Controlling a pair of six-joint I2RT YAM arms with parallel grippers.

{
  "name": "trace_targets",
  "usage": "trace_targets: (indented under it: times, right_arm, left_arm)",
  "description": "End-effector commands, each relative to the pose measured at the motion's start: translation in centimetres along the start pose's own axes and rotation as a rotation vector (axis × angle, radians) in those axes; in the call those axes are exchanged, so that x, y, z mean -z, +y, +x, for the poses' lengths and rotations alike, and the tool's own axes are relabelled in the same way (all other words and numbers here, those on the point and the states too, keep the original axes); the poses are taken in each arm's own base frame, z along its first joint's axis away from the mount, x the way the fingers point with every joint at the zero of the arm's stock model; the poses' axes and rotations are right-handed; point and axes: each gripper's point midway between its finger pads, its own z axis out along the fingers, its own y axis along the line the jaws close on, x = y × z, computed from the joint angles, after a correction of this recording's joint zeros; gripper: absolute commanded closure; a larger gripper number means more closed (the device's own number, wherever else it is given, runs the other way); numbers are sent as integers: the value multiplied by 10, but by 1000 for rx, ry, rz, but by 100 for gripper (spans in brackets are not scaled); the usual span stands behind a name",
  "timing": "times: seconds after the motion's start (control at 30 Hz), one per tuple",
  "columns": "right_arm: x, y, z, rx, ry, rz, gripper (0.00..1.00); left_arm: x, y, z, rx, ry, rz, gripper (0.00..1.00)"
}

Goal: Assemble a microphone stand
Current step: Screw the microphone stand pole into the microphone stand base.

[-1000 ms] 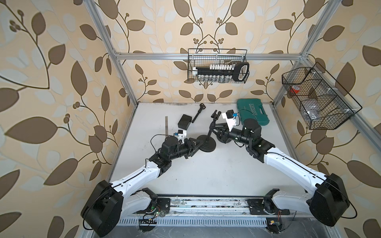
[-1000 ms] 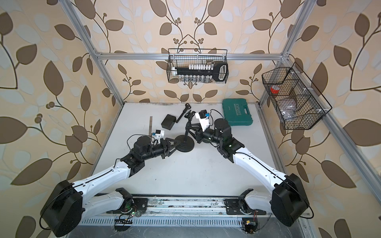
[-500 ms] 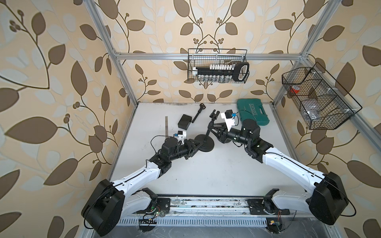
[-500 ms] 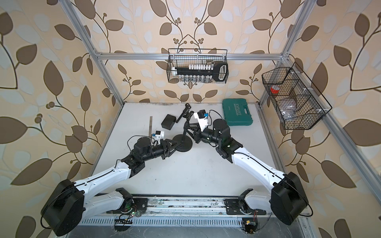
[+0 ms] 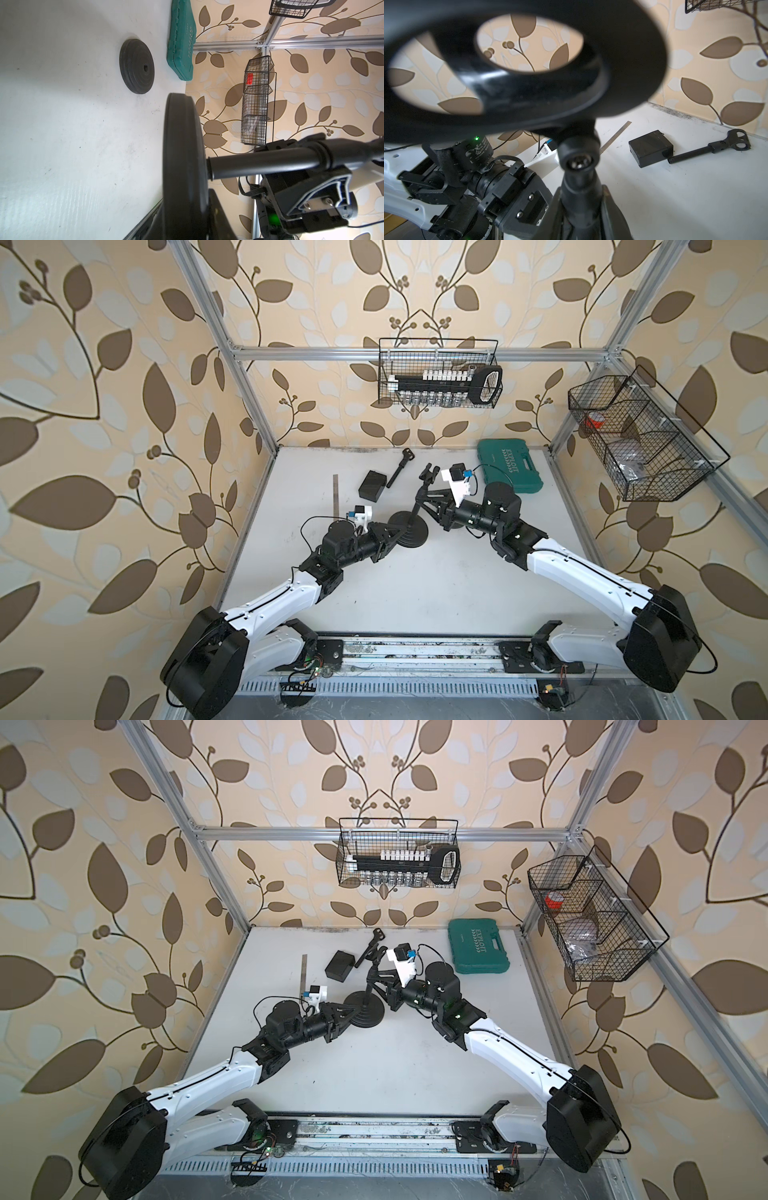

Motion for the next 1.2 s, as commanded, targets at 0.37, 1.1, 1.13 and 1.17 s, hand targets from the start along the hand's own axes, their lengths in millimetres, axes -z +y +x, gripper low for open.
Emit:
trace_targets:
  times: [0.37, 1.1, 1.13, 1.17]
  right_arm:
    - [-9, 20, -13, 118, -123, 22, 100]
    - [14, 2, 8, 91, -110, 497, 100]
    - [13, 4, 8, 96, -105, 484, 100]
    - [10, 8, 9, 104, -95, 460, 98]
  left_arm:
    - [5, -15, -8, 8, -53, 68, 93]
    - [10, -15, -19, 5, -108, 75, 100]
    - [11, -15, -19, 3, -109, 74, 100]
    - [11, -14, -19, 6, -109, 72, 100]
